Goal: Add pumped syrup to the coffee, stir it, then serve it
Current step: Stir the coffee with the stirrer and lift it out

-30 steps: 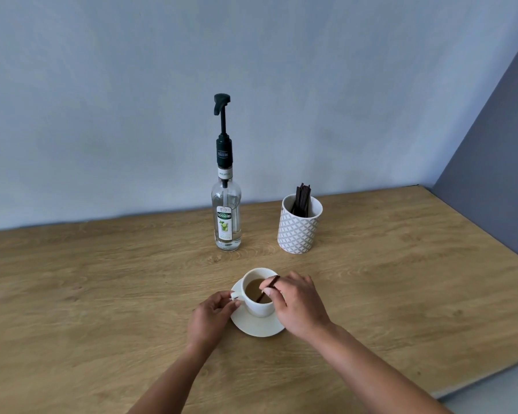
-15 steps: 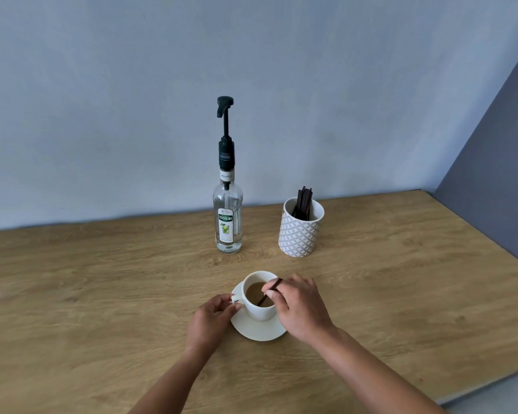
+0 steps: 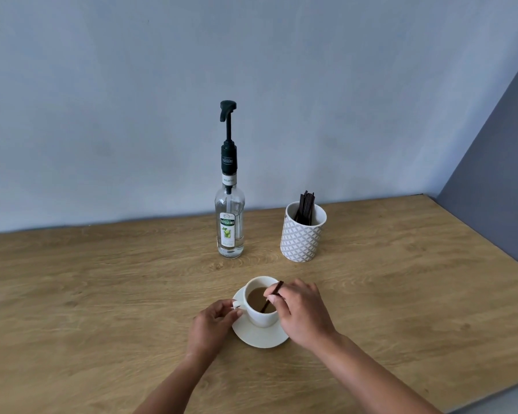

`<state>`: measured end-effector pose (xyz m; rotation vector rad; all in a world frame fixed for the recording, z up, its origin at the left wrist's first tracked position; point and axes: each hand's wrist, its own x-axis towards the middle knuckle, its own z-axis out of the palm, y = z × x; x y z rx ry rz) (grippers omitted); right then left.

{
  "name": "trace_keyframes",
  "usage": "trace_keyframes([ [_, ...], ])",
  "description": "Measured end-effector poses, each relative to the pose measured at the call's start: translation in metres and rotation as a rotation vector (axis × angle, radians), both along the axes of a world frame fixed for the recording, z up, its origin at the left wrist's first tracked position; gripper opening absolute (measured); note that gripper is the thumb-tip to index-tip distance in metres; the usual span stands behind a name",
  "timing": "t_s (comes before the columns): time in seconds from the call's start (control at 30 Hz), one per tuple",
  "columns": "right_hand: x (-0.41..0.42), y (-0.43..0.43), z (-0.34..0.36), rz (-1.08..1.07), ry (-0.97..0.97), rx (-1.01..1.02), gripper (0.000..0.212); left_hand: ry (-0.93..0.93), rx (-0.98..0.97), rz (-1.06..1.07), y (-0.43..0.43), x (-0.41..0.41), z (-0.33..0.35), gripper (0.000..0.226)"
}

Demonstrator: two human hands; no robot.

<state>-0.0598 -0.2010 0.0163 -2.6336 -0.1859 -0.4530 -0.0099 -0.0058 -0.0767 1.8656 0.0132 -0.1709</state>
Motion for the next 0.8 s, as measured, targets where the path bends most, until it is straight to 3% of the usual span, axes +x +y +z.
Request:
trace_keyframes([
  [0.23,0.0013,-0.0061,-0.0011,-0.052,0.005,-0.075,0.016,-0.001,0.024,-0.009,0.0012,0.0007,0.0006,0.019],
  [0.53,0.0032,-0.0034,0.0001,0.001,0.067,-0.012,0.019,-0.001,0.049,0.010,-0.0001,0.0000,0.0006,0.010],
  [0.8,-0.0015,-0.0092,0.0042,-0.046,-0.021,-0.091,0.013,0.014,0.048,0.027,-0.0018,0.0013,-0.0004,0.010],
])
